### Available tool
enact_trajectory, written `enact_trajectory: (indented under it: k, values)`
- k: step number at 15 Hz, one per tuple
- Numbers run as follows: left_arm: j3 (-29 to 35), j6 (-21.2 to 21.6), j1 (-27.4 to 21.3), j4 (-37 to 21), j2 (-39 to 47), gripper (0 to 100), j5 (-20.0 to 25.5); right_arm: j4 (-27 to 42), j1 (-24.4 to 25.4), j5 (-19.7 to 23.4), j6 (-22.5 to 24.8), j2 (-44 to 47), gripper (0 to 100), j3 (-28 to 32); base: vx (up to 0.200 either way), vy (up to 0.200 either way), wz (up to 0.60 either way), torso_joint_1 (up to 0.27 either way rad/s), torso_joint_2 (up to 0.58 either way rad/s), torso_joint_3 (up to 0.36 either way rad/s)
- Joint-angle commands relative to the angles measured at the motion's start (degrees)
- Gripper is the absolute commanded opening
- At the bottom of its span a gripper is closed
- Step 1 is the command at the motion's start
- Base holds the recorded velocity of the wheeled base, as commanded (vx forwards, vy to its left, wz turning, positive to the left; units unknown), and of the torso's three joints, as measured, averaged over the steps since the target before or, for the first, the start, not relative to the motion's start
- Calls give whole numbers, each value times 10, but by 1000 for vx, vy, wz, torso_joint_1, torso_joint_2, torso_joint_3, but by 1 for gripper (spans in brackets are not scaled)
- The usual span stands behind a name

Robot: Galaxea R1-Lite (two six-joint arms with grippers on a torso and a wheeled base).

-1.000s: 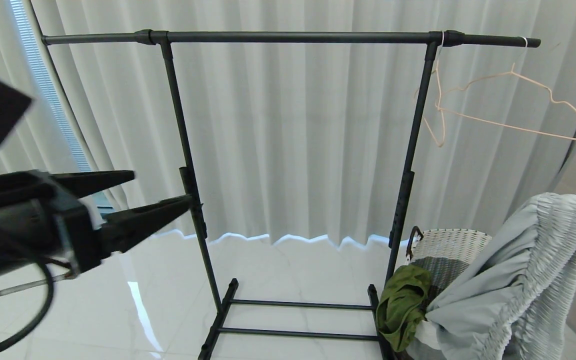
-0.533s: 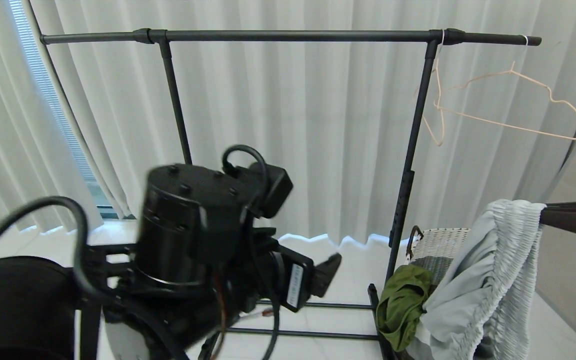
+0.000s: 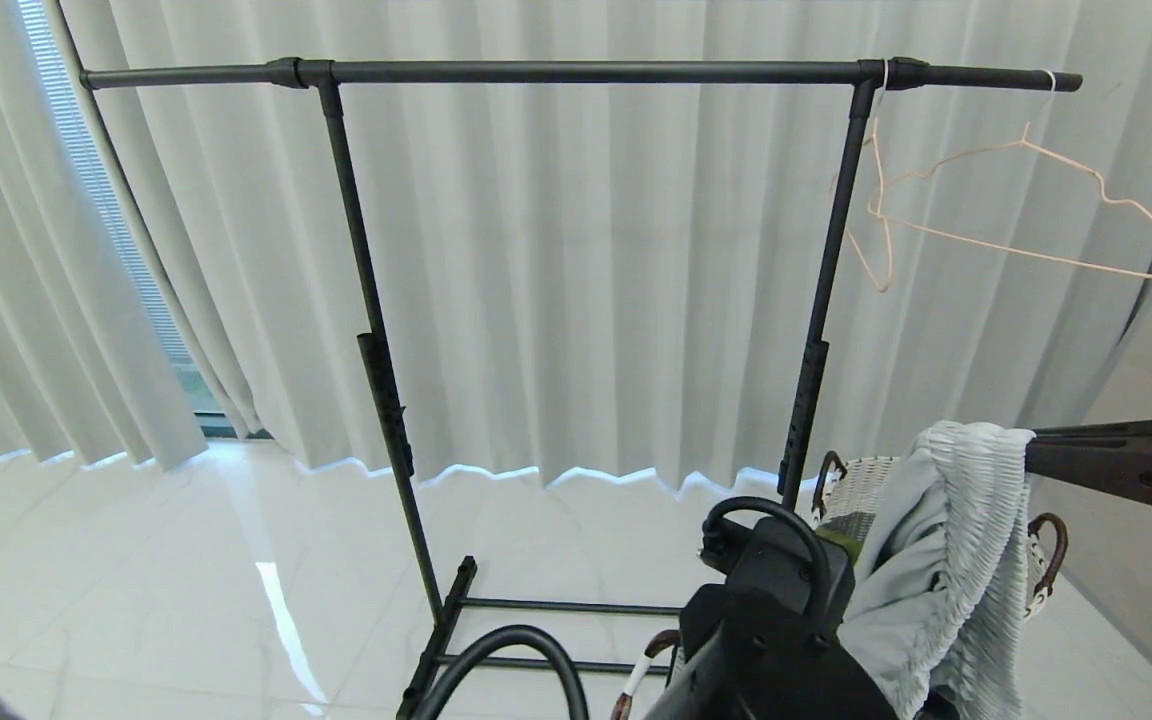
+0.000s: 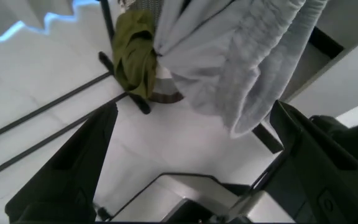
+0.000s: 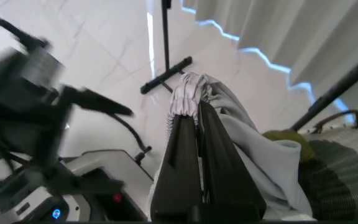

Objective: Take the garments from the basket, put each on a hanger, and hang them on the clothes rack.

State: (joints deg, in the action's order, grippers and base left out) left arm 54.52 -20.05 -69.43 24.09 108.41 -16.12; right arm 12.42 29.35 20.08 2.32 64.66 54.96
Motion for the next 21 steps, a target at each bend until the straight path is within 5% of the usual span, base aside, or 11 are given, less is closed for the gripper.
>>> enact_trajectory:
  k: [1, 10, 16, 17, 21]
  values:
    - [36, -2, 19, 18, 73, 100, 14, -2, 10, 0, -4, 1, 0, 1, 0, 0, 0, 0, 0, 0]
    - [37, -2, 58, 51, 174, 100, 35, -2, 7, -8, -32, -16, 0, 3, 0, 0, 0, 0, 0, 0]
    - [-5, -2, 56, 52, 132, 100, 33, -2, -6, -34, -32, -16, 0, 2, 0, 0, 0, 0, 0, 0]
    - [-8, -2, 56, 52, 124, 0, 32, -2, -6, -35, -32, -16, 0, 1, 0, 0, 0, 0, 0, 0]
    - [-8, -2, 56, 52, 26, 0, 0, -4, -23, -35, -31, -13, 0, 1, 0, 0, 0, 0, 0, 0]
